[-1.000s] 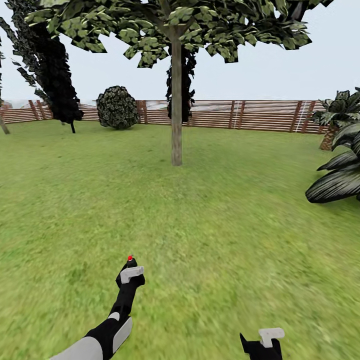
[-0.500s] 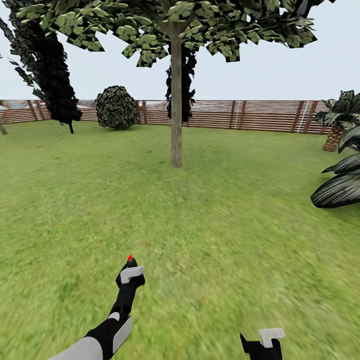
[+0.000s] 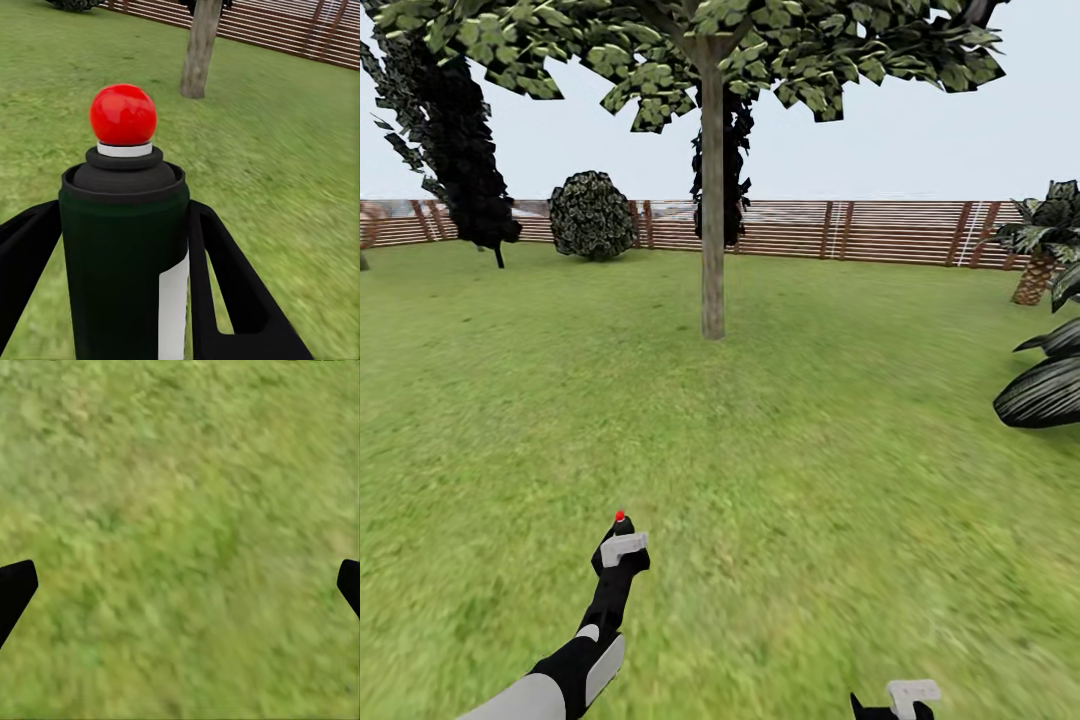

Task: In the garden, pick up the pesticide atomizer on the floor and spray pesticide onto both trees until each tree trunk is fully covered.

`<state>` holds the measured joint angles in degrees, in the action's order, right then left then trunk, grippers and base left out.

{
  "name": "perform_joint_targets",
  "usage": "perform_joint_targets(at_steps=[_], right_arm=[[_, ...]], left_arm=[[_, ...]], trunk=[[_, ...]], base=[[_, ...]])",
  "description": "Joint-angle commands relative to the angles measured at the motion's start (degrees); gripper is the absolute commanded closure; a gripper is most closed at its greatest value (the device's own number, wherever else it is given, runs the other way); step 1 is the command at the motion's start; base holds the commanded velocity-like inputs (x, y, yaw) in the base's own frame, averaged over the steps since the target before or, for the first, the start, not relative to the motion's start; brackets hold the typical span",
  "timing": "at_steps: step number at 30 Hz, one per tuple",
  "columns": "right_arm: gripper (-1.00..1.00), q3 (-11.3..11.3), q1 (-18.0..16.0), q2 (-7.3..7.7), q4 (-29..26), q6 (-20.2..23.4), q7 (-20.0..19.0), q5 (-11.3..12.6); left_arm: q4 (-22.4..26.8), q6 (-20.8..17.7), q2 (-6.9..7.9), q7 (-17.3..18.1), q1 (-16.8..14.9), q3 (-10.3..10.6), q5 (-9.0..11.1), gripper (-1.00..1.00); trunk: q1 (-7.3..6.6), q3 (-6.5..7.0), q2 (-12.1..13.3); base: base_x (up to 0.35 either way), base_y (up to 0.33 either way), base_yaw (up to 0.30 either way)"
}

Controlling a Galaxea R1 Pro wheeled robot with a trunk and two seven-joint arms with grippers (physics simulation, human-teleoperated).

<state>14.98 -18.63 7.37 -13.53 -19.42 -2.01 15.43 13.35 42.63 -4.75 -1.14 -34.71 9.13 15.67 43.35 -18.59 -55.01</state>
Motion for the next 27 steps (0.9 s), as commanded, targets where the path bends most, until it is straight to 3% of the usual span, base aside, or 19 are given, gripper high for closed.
perform_joint_targets(at_steps=[1,4,7,19,21,27], right_arm=[[-1.00,0.0,0.0,-0.14,0.2,0.0,0.0,0.0],[-1.00,0.0,0.0,-1.28,0.4,0.0,0.6,0.0],[-1.00,0.0,0.0,-2.75,0.6,0.0,5.1,0.0],[-1.00,-0.1,0.0,-2.54,3.2,0.0,6.2,0.0],[-1.00,-0.3,0.0,-1.46,3.5,0.0,10.5,0.0],[-1.00,-0.3,0.0,-1.11,3.6,0.0,12.7,0.0]], left_arm=[[0.0,0.0,0.00,0.0,0.0,0.0,0.0,1.00],[0.0,0.0,0.00,0.0,0.0,0.0,0.0,1.00],[0.0,0.0,0.00,0.0,0.0,0.0,0.0,1.00],[0.0,0.0,0.01,0.0,0.0,0.0,0.0,1.00],[0.0,0.0,0.00,0.0,0.0,0.0,0.0,1.00],[0.0,0.0,0.00,0.0,0.0,0.0,0.0,1.00]], trunk=[[0.00,0.00,0.0],[0.00,0.00,0.0],[0.00,0.00,0.0],[0.00,0.00,0.0],[0.00,0.00,0.0],[0.00,0.00,0.0]], base=[[0.350,0.000,0.000],[0.350,0.000,0.000],[0.350,0.000,0.000],[0.350,0.000,0.000],[0.350,0.000,0.000],[0.350,0.000,0.000]])
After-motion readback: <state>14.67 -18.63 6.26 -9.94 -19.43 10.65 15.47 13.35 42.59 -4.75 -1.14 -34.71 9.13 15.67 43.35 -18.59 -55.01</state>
